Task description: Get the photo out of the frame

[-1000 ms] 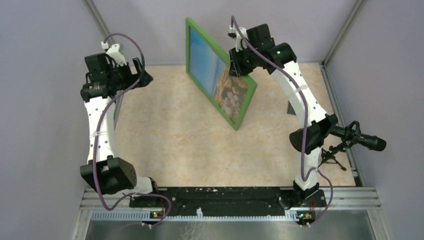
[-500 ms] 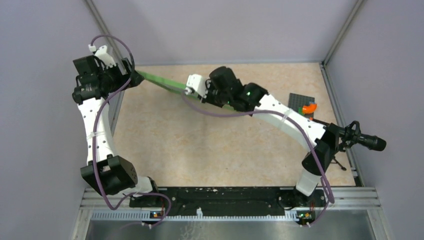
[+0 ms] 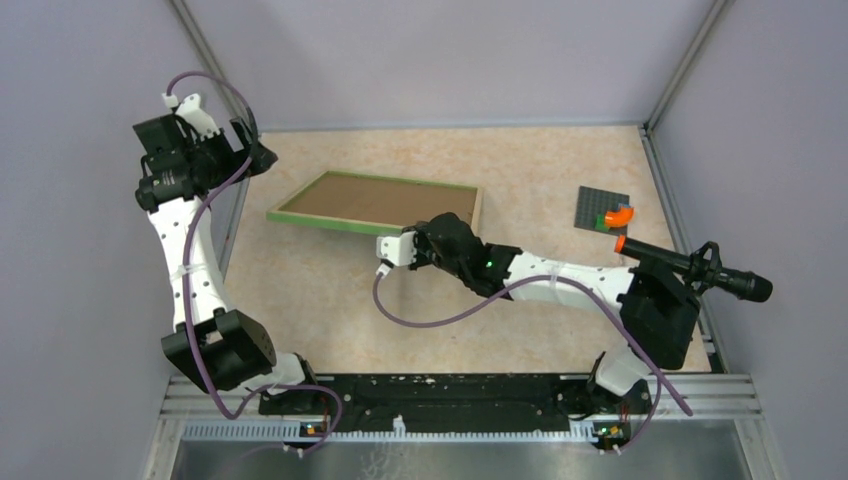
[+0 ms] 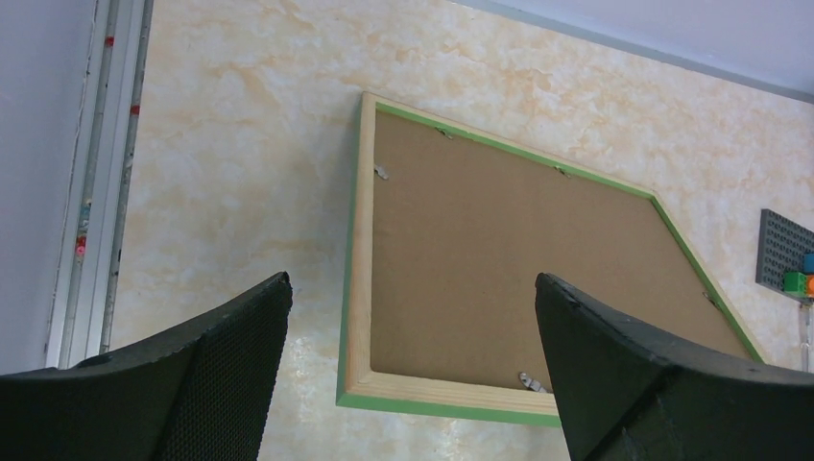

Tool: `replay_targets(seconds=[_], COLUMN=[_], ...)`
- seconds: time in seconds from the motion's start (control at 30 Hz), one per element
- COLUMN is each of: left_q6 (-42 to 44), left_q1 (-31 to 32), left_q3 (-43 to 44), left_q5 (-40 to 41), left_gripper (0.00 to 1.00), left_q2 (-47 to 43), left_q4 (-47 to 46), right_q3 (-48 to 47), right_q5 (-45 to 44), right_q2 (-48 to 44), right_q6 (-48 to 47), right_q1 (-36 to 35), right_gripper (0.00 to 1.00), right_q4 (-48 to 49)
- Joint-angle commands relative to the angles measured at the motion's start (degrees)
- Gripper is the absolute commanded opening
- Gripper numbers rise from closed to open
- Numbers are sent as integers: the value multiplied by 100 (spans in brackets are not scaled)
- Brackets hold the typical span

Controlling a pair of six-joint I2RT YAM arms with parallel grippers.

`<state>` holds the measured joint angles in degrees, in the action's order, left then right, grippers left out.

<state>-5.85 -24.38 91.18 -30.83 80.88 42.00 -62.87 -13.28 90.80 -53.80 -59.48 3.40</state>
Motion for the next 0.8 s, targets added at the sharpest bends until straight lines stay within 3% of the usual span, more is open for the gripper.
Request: replay_targets(seconds=[0.0, 0.13, 0.37, 0.63, 0.77], left_q6=[114, 191, 363, 643, 778], left_q1=[-14, -15, -21, -20, -19], left_q3=[71, -136, -573, -1039, -1203], left_q5=[-13, 27, 91, 98, 137], left_gripper=[99, 99, 99, 99, 99], left_q2=[-192, -291, -476, -713, -836], left_q4=[-166, -157, -134, -28, -16], right_q3=[710, 1394, 1997, 2194, 2285], right_q5=[-163, -358, -669, -536, -535], right_q2=[-114, 151, 807, 1150, 1246], right_q6=[-359, -734, -803, -527, -376], right_q1=[-187, -415, -604, -751, -851], right_gripper=[0, 0, 13, 28, 29], right_q4=[1923, 3026, 4197, 4045, 3912])
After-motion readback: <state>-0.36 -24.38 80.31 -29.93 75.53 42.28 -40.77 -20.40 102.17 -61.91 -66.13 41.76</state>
